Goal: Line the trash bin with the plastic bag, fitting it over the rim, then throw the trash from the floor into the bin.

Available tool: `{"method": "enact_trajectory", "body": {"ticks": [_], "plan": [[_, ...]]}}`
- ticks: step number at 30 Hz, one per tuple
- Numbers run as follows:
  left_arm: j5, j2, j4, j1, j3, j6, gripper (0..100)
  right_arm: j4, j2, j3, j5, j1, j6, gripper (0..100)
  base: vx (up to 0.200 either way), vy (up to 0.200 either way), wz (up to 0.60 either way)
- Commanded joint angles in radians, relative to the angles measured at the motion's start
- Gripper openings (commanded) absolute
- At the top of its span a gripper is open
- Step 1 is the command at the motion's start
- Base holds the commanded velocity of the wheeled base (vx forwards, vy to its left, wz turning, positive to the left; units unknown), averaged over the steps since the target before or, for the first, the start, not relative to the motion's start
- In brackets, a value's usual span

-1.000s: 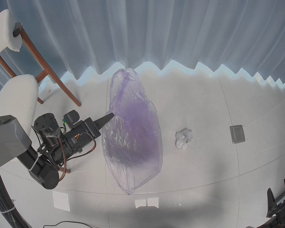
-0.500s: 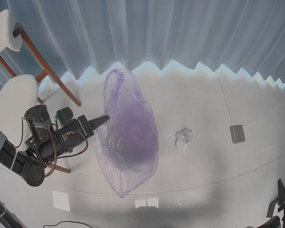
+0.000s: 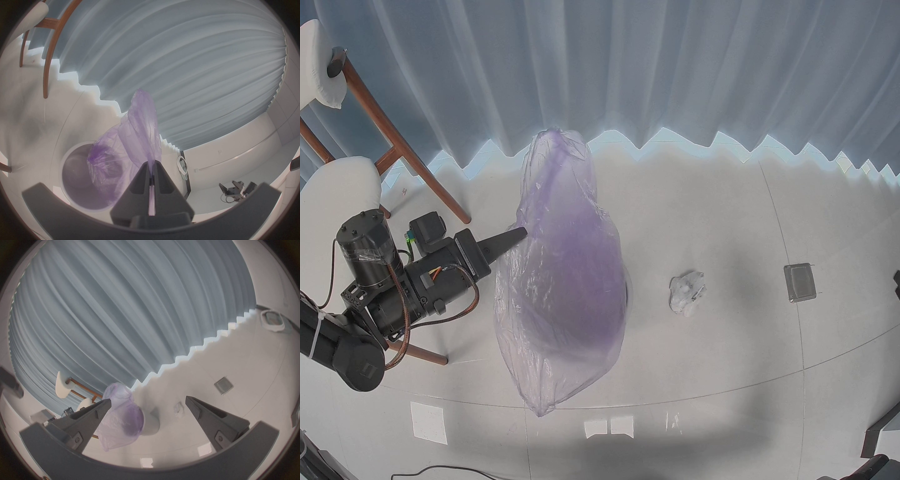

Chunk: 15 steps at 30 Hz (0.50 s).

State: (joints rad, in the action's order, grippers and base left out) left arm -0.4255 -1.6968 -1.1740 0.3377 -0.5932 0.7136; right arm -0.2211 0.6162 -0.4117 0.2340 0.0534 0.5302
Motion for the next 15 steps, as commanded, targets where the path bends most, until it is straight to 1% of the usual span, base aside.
{"method": "enact_trajectory", "body": {"ticks": [1,2,3,4,5,6,7,8,10,12,15], "plan": [[-0.004,0.028,-0.003,0.009,-0.011,0.0,0,-0.124,0.554,-0.15,0.119,0.092,0.139,100,0.0,0.0,0.0],[-0.004,0.028,-0.004,0.009,-0.013,0.0,0,-0.132,0.614,-0.141,0.119,0.143,0.137,100,0.0,0.0,0.0],[-0.004,0.028,-0.004,0.011,-0.013,0.001,0,-0.133,0.648,-0.137,0.119,0.174,0.137,100,0.0,0.0,0.0],[-0.004,0.028,-0.004,0.011,-0.013,0.001,0,-0.133,0.659,-0.137,0.119,0.183,0.137,100,0.0,0.0,0.0],[-0.006,0.029,-0.006,0.011,-0.013,0.001,0,-0.136,0.721,-0.137,0.119,0.23,0.137,100,0.0,0.0,0.0],[-0.006,0.031,-0.006,0.012,-0.011,0.001,0,-0.142,0.757,-0.141,0.117,0.253,0.137,100,0.0,0.0,0.0],[-0.006,0.031,-0.006,0.012,-0.011,0.001,0,-0.142,0.757,-0.141,0.117,0.253,0.137,100,0.0,0.0,0.0],[-0.006,0.032,-0.006,0.018,-0.011,0.001,0,-0.169,0.82,-0.142,0.116,0.301,0.139,100,0.0,0.0,0.0],[-0.006,0.032,-0.006,0.023,-0.01,0.001,0,-0.198,0.86,-0.137,0.114,0.332,0.139,100,0.0,0.0,0.0],[-0.004,0.032,-0.006,0.026,-0.008,0.001,0,-0.25,0.922,-0.13,0.113,0.391,0.134,100,0.0,0.0,0.0],[-0.006,0.032,-0.004,0.026,-0.01,0.003,0,-0.313,0.976,-0.13,0.108,0.444,0.132,100,0.0,0.0,0.0]]}}
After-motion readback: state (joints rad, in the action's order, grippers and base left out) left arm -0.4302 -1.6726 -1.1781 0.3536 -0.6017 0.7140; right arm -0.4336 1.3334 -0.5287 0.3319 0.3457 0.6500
